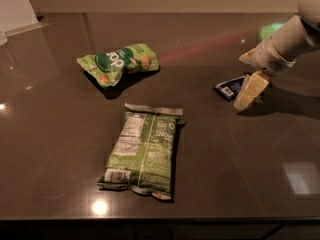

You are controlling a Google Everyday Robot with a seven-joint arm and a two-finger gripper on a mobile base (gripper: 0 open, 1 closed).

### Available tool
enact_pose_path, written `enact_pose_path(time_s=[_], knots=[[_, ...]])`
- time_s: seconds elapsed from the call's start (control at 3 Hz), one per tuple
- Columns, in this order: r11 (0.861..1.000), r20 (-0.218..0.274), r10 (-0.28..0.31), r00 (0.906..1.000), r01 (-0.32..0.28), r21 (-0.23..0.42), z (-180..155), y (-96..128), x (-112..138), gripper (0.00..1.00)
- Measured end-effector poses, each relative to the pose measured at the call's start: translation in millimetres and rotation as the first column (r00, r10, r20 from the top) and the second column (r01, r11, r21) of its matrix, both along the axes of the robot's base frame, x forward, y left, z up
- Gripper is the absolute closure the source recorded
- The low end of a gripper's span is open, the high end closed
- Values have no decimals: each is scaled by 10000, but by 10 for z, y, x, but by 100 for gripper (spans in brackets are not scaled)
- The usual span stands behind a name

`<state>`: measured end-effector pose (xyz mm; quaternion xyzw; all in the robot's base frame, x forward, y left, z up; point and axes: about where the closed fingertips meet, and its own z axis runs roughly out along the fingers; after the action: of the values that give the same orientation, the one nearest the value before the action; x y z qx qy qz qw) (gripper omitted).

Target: Move rxbar blueberry near green rice chip bag

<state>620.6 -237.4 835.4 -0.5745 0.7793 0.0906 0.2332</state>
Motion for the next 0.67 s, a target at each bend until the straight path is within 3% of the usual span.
enact_pose_path(time_s=[0.33, 0.67], knots=[[10000, -149, 7, 9999, -7, 37, -97, -6, 37, 0], [9999, -419, -38, 9991, 42, 100, -98, -19, 63, 19]])
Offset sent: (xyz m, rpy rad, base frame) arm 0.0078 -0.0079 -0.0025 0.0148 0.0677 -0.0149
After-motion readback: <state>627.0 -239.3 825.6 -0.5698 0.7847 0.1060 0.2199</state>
